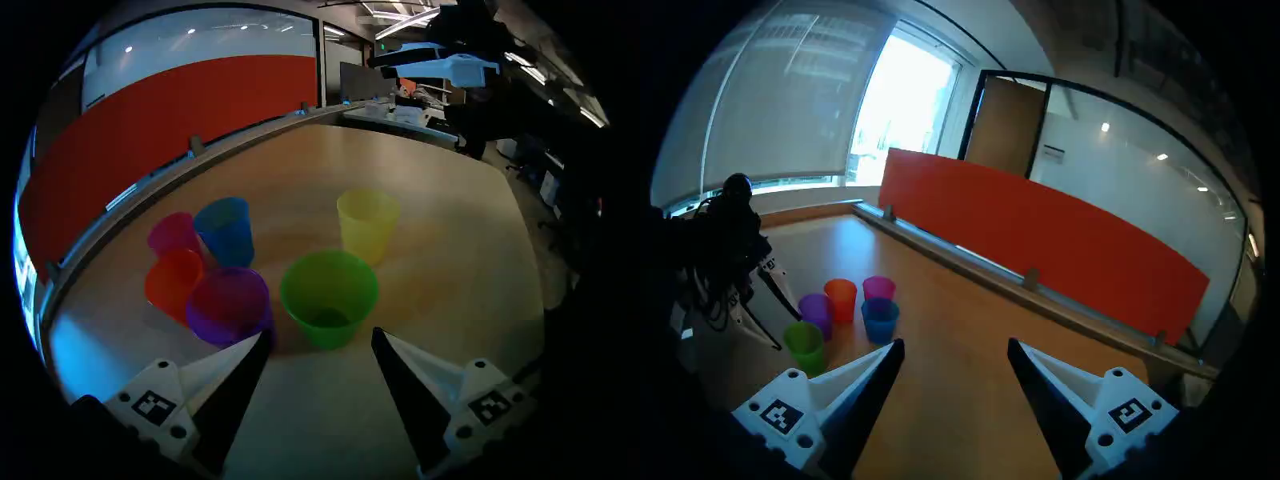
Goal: Pour water
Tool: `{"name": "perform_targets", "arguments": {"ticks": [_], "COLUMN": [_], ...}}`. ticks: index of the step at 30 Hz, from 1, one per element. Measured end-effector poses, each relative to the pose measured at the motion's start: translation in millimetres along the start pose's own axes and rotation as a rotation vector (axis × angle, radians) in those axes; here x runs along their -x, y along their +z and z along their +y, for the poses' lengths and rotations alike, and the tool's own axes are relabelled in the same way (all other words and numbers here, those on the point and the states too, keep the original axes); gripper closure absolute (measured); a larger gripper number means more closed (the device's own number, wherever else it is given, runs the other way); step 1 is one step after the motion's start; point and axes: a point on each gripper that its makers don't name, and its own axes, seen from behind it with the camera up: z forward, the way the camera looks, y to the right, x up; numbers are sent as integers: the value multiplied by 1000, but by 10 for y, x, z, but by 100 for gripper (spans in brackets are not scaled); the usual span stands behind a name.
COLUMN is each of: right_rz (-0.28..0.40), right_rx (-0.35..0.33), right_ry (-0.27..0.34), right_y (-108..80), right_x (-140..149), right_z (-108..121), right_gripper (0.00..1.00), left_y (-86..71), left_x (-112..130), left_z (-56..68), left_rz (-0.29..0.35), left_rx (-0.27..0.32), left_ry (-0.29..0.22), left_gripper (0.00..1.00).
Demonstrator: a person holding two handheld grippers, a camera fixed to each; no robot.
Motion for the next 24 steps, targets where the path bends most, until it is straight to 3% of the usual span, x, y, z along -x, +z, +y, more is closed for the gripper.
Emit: {"name": "perform_targets", "arguments": {"ticks": [9, 24], "right_rz": [0, -6], "right_rx": [0, 5], "right_ry": [-2, -5], "right_y": [-2, 3], "right_x": [13, 32], "right_z": [12, 38], "right_gripper": [0, 0], "left_y": [90, 251], "left_x": [-72, -178], "left_z": [64, 69], "left_rz": [11, 46], "left_rx": [11, 12], "left_ry": [6, -7], "left_gripper": [8, 7]}}
